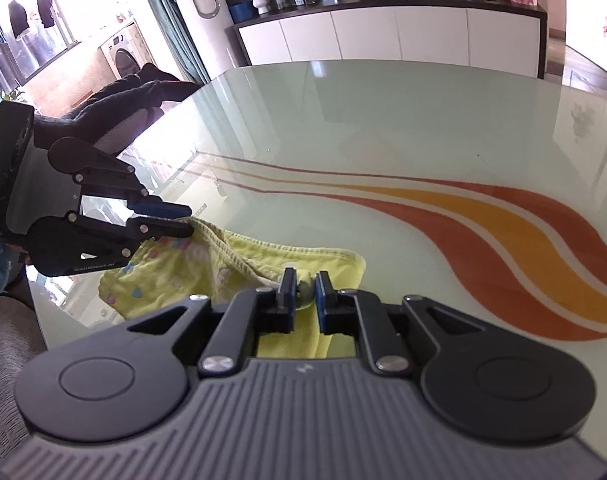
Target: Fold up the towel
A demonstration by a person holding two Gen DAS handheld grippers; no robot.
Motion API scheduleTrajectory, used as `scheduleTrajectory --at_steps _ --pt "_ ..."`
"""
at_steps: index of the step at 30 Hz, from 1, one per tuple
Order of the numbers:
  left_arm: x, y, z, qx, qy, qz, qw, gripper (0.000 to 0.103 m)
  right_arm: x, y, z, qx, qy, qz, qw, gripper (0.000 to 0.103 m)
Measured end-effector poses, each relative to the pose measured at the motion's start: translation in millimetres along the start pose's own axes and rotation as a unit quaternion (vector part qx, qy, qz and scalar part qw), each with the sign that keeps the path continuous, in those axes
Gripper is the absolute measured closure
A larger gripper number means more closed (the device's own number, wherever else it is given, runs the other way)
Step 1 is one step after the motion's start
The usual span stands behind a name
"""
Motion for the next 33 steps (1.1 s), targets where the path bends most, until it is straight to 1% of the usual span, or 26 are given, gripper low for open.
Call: scheduleTrajectory --at_steps 2,5,9,12,14,20,23,28,30,33 --pt "1 1 -2 -0.005 0.000 0.003 1.0000 0.085 0 1 1 0.001 -0.003 -0.006 1.000 0.092" --pt "4 4 -2 -0.014 -0.002 -0.002 0.9999 0.085 2 0 3 0.007 -0.006 -0.010 1.000 0.091" --pt "7 4 -1 -0.014 -0.001 -0.001 0.9999 0.085 1 -1 4 0.011 -0.010 -0.012 1.000 0.091" --pt "7 5 -1 -0.017 -0.003 -0.002 0.9999 0.084 -2 0 6 0.010 -0.015 -0.015 1.000 0.084" --pt "8 6 -2 -0.021 -0.002 -0.002 0.9998 0.082 -2 0 8 0.011 -0.018 -0.016 1.000 0.084" --pt "9 8 -3 -0.028 -0.001 0.005 0.9996 0.081 -5 1 11 0.013 -0.035 -0.018 0.999 0.084" --pt "7 11 -4 -0.041 -0.004 0.005 0.9992 0.078 -6 0 11 0.016 -0.045 -0.022 0.999 0.084" --pt "4 17 -8 -0.065 -0.009 0.005 0.9979 0.077 -12 -3 11 0.026 -0.068 -0.026 0.997 0.084" --pt "0 19 -9 -0.075 -0.015 0.011 0.9970 0.075 -15 -2 11 0.027 -0.075 -0.025 0.997 0.084" --pt "-2 18 -9 -0.080 -0.018 0.009 0.9966 0.074 -20 0 11 0.022 -0.080 -0.026 0.996 0.084"
Point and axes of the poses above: each gripper's, at about its wrist camera, not at the fingertips, and x roughly the way its jaws point, y to its left, z to its top, the point moved 3 cm from there along x, roughly the way its jaws point, and after that the axes turned 12 degrees about y, right-handed, at the moved point
